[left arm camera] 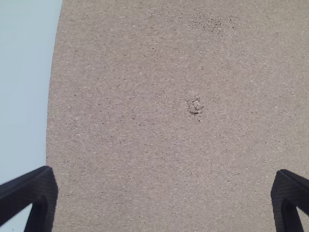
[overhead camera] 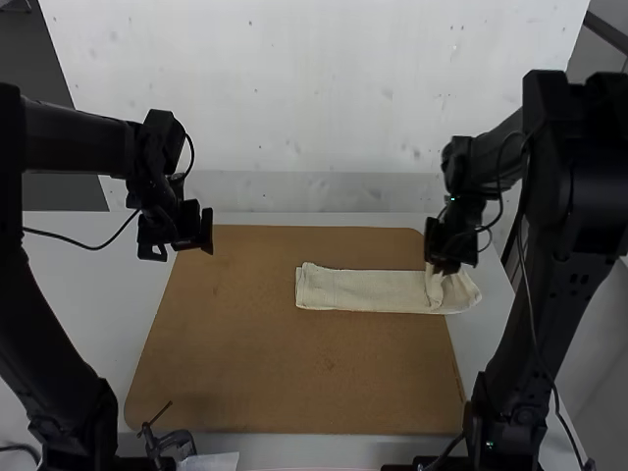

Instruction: Fold the towel.

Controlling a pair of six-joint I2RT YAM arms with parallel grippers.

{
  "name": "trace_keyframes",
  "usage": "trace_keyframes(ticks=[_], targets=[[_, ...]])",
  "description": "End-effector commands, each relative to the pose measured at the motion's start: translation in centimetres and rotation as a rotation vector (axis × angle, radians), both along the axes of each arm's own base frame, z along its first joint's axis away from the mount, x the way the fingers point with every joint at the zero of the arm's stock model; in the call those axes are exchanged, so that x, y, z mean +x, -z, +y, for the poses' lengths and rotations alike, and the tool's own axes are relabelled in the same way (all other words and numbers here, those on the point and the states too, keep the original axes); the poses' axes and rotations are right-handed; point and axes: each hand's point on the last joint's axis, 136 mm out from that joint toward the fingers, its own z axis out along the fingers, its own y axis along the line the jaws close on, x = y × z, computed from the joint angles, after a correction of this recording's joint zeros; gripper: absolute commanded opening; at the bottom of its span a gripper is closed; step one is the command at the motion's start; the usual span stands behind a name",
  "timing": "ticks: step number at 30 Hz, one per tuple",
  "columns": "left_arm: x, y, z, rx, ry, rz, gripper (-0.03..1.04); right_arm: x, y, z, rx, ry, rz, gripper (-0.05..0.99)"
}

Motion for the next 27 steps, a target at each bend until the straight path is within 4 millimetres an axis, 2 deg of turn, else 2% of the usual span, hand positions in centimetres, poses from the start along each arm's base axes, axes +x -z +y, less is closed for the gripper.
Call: trace_keyframes(ticks=[1,7,14,18,27], targets=[[0.1,-1.0,0.2,0.002,0.005,-0.041,0.99,1.1,-2.1,5.9,-0.011,-0.052,-0.057,0.01],[0.2,-1.2,0.4,0.003,0.003,-0.046,0.99,1.4,-1.9,13.9,-0.018,-0.159,-0.034,0.01],[0.0,-0.9,1.9,0.008,-0.016,-0.038,0.99,1.0,-1.4,19.6,-0.052,-0.244,-0.012,0.01],[-0.2,-0.6,2.3,0.007,-0.017,-0.032,0.99,1.2,-1.0,21.2,-0.073,-0.272,-0.009,0.01],[0.0,-0.5,2.0,-0.005,-0.009,-0.039,0.99,0.5,-0.5,23.7,-0.1,-0.31,0.014,0.01]])
